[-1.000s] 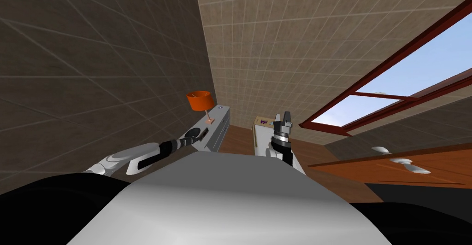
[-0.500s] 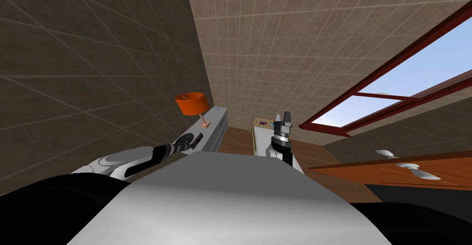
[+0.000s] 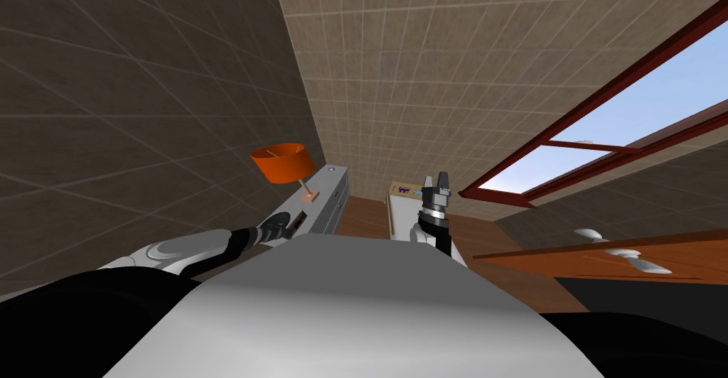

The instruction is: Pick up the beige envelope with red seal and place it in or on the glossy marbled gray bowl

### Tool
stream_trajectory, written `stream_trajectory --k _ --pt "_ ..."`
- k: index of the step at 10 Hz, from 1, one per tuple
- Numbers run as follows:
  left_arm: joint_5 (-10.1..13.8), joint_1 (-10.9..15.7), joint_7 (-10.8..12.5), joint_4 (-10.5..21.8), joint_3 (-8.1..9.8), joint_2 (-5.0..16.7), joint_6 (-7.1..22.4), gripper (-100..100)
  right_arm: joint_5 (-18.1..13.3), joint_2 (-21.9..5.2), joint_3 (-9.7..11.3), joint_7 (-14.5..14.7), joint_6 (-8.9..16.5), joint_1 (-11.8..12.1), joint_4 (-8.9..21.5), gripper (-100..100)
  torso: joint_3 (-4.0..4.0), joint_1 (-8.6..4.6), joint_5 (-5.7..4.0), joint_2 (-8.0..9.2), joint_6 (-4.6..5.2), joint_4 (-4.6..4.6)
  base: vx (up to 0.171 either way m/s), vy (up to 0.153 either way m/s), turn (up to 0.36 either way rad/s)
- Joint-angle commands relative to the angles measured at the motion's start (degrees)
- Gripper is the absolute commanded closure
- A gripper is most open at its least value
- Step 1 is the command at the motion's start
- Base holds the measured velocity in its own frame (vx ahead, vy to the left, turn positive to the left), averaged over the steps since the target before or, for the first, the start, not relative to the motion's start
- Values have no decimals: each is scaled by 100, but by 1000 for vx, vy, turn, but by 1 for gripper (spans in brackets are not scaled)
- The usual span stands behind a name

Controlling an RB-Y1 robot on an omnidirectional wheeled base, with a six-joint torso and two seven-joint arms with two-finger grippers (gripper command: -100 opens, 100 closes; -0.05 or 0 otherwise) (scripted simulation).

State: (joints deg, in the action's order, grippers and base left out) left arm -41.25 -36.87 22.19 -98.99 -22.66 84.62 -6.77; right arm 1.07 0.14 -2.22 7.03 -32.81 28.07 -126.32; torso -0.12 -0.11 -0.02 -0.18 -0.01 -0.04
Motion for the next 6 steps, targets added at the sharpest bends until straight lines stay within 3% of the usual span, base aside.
stream_trajectory --k 1,3,4,5,6 --pt "-9 -9 6 -10 -19 29 12 -100 0 0 0 0 0 0 0 0 0 0 0 0 0 0 15 5 23" --pt "-9 -5 4 -8 -19 26 9 -100 0 0 0 0 0 0 0 0 12 10 2 20 -2 5 -2 6 24" --pt "-9 -6 5 -9 -20 27 11 0 0 0 0 0 0 -1 0 0 14 9 2 23 -1 6 0 0 0" --pt "-11 32 -94 138 -68 -160 0 -100 0 0 0 0 0 -1 0 0 14 8 2 23 -1 6 17 -2 -80" --pt "-11 51 -144 211 -92 -253 -5 -100 0 0 0 0 0 -1 0 0 11 7 3 19 0 5 30 -1 -101"
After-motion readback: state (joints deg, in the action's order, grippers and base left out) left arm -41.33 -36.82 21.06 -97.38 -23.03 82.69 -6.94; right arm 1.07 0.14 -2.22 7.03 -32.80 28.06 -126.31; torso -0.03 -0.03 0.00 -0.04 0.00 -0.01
